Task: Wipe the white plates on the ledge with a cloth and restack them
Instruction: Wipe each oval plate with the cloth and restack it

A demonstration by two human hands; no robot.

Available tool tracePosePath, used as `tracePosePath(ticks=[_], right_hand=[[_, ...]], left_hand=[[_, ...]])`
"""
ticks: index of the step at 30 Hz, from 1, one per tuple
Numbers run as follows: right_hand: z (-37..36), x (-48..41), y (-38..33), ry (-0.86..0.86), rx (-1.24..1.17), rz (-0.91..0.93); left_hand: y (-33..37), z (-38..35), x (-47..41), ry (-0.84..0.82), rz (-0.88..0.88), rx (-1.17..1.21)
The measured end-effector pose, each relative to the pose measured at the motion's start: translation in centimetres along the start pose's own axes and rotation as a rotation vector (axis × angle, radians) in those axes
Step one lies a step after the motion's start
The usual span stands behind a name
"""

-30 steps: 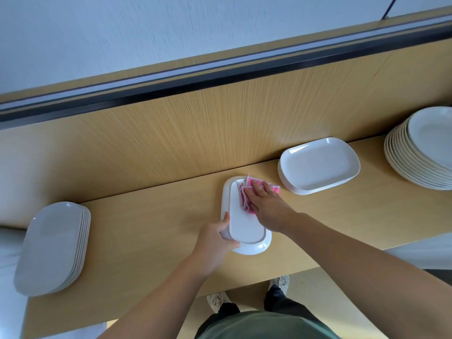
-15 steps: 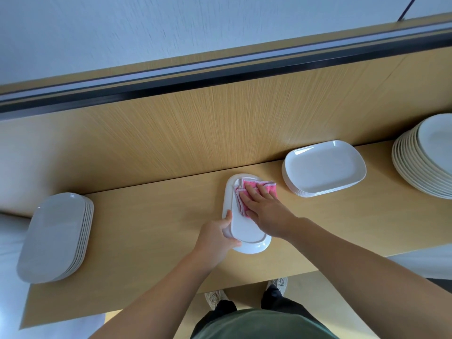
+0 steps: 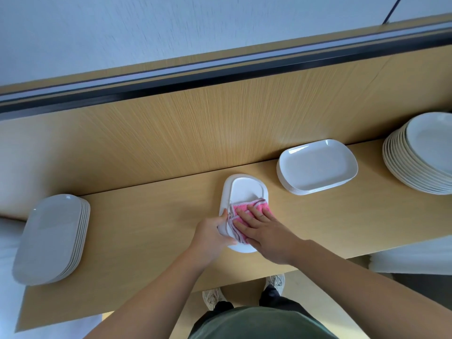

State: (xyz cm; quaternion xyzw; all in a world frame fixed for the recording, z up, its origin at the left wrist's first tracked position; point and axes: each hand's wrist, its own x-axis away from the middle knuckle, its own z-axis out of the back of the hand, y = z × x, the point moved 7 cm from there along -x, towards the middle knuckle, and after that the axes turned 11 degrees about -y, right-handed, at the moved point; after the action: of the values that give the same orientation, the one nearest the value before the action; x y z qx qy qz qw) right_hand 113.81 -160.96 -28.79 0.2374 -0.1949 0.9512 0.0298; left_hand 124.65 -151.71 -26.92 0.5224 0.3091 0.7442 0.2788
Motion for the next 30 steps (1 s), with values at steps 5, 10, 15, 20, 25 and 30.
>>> tracePosePath(ticks=[5,10,15,20,25,30], right_hand=[[-0.1,1.0,-0.7,0.031,0.004,0.044],[0.9,1.9,-1.0,0.182,0.072,0.123],[1.6,2.9,0.5,0.151,-0.065,0.094],[4.4,4.8,2.3,0.242,-0.234,0.005],[7.9,6.9,3.2,0.304,-0.285,0.021],[12.3,8.2,2.8,0.384,-0.287,0.066]], left_hand=[[0.1,0.4,-0.1,0.02,-0.009,0.001],[-0.1,0.4,-0.3,0.027,-0.014,0.002],[0.3,0.9,-0.3,0.038,-0.044,-0.017],[1.6,1.4,0.0,0.064,-0.115,0.041],[2.6,2.4,0.5,0.121,-0.099,0.084],[4.5,3.0,1.9,0.179,-0.115,0.055]])
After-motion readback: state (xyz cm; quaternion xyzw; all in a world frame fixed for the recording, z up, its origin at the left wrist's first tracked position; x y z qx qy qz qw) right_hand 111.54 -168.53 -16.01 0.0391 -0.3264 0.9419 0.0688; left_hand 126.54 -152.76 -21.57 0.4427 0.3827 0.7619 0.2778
